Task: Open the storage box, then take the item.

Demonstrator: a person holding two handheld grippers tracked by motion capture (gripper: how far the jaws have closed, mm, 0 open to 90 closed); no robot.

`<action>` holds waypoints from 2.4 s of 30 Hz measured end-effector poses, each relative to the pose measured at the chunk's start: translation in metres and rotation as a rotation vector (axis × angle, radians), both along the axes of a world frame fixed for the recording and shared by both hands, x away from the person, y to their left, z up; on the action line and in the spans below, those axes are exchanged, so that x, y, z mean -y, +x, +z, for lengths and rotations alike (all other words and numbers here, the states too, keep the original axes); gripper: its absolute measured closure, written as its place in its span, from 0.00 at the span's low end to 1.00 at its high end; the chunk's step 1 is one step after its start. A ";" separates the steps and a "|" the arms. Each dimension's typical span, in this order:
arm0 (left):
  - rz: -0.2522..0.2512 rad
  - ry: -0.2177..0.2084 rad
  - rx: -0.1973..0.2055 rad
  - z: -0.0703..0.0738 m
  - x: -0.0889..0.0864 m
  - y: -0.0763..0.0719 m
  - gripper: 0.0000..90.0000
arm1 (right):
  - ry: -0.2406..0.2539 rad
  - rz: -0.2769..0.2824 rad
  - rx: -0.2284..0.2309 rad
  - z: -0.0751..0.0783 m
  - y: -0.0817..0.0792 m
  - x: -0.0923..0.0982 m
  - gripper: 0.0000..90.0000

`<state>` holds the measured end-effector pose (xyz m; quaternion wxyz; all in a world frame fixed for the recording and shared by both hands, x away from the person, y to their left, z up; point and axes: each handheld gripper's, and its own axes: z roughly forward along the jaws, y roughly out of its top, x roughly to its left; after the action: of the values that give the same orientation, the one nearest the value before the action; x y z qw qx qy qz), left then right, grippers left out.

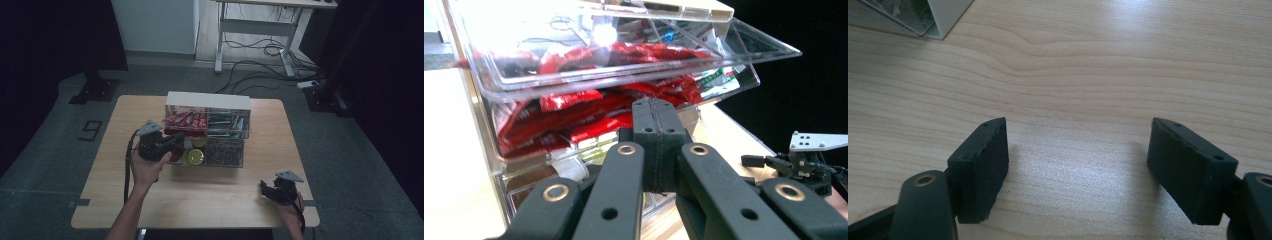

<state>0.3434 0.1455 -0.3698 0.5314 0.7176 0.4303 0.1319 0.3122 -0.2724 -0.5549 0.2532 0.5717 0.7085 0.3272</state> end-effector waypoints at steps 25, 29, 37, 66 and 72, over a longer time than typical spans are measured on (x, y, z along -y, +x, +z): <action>-0.006 -0.016 -0.008 0.017 0.002 0.013 1.00 | -0.002 -0.005 -0.001 0.000 0.000 0.001 0.27; -0.006 -0.017 -0.002 0.023 0.002 0.015 1.00 | -0.001 -0.008 0.000 0.000 0.000 0.001 0.27; 0.002 -0.023 0.010 0.030 0.004 0.018 1.00 | -0.002 -0.008 0.001 0.000 0.000 0.001 0.27; 0.015 -0.031 0.027 0.044 0.007 0.026 1.00 | 0.001 -0.018 0.011 0.000 0.001 0.001 0.31; 0.003 -0.027 0.027 0.042 0.010 0.027 1.00 | 0.022 0.014 0.057 0.018 -0.004 -0.006 0.37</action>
<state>0.3701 0.1358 -0.3273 0.5468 0.7079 0.4257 0.1366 0.3084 -0.2660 -0.5370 0.2645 0.5602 0.7013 0.3529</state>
